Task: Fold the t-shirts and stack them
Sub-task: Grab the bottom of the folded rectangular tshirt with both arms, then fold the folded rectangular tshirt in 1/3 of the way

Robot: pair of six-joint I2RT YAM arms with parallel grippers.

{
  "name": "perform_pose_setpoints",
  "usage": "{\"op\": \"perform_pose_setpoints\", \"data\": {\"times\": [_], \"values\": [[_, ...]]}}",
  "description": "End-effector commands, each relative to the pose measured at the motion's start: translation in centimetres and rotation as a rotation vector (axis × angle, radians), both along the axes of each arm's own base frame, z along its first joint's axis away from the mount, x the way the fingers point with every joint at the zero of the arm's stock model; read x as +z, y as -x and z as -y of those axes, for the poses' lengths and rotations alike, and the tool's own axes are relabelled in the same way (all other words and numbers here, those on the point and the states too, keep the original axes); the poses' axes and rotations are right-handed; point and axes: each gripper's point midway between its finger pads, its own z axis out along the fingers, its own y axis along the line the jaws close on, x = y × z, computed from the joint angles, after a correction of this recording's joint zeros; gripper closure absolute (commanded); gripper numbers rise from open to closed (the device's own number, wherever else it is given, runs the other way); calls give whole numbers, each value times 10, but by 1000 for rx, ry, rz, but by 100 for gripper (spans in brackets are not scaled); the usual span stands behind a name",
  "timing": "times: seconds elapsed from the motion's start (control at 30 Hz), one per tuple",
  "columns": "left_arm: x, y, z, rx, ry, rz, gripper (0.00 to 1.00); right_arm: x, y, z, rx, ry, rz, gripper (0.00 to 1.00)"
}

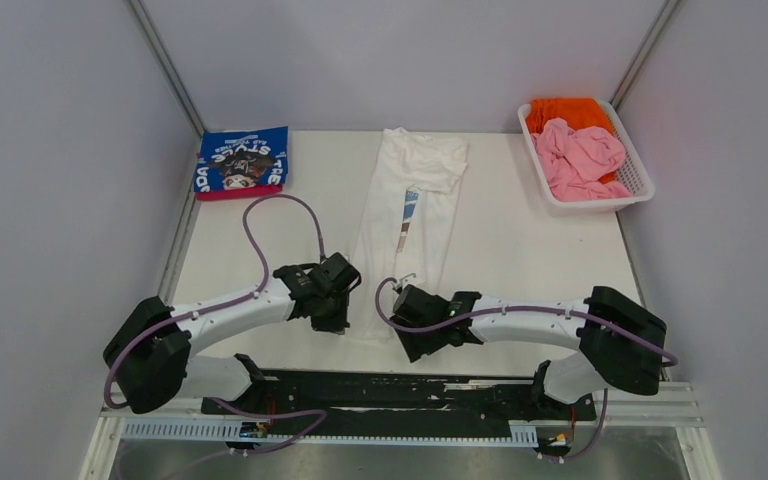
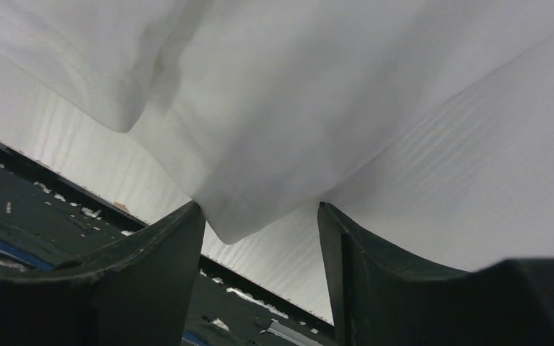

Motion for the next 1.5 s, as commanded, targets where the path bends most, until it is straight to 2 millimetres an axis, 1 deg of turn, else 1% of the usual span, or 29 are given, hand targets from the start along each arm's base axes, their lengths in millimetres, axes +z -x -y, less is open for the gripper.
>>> {"op": "perform_pose_setpoints", "data": {"times": [0.0,0.17,0.2,0.23,0.33,0.43,0.5,0.57,0.63,0.7,0.73,0.77,0.8,0.83,0.87,0.9,0.93,1.1,1.13,1.17,1.2,1.23,1.27,1.3,1.33,1.37,1.4,1.43,1.47], "values": [[5,-3,-10,62,0,32,100,5,2,-13,-50,-34,-3,44],[2,2,-21,97,-8,32,100,-7,17,1,-86,-19,-64,72],[4,3,-23,100,-5,35,100,-8,20,3,-92,-21,-73,80],[2,6,-26,104,-14,27,100,-8,24,3,-90,-27,-81,87],[4,14,-29,96,2,10,100,-2,35,-1,-50,-63,-88,100],[2,27,-26,71,53,-22,100,7,46,-8,-8,-119,-99,100],[7,40,-20,48,133,-39,100,14,52,-10,-15,-165,-117,100],[18,40,-13,31,186,-13,100,19,50,-11,-31,-188,-108,100],[33,35,-3,15,252,28,100,30,44,-16,-45,-219,-84,100],[48,26,8,0,308,73,100,41,34,-21,-76,-253,-61,100],[52,22,11,1,317,90,100,46,27,-22,-97,-266,-49,100],[61,14,17,-2,338,122,100,50,18,-23,-122,-277,-31,100],[61,8,18,7,323,139,100,54,7,-22,-152,-285,-15,100],[68,-1,22,1,332,171,100,59,-3,-22,-180,-297,1,100],[64,-9,21,15,307,179,100,62,-14,-21,-209,-302,17,100],[70,-18,26,5,315,208,100,66,-23,-21,-229,-308,33,100],[66,-27,25,19,294,206,100,69,-31,-20,-239,-310,50,100],[86,-89,49,9,326,313,100,86,-82,-9,-320,-333,121,100],[88,-99,48,10,318,326,100,89,-94,-6,-338,-350,127,100],[90,-114,50,24,312,334,100,92,-103,-4,-337,-366,135,100],[99,-125,53,19,316,354,100,95,-113,-2,-342,-372,148,100],[93,-136,51,34,299,344,100,98,-123,0,-349,-379,156,100],[102,-147,55,30,307,369,100,100,-132,3,-356,-381,164,100],[94,-156,53,43,289,355,100,102,-142,5,-369,-378,172,100],[104,-166,58,34,304,375,100,102,-152,8,-383,-373,182,100],[96,-175,57,42,291,360,100,104,-162,10,-396,-370,189,100],[104,-185,60,35,300,380,100,106,-173,12,-411,-369,198,100],[96,-192,60,40,284,367,100,106,-182,15,-425,-364,202,100],[103,-202,61,35,285,386,100,105,-190,18,-439,-357,205,100]]}}
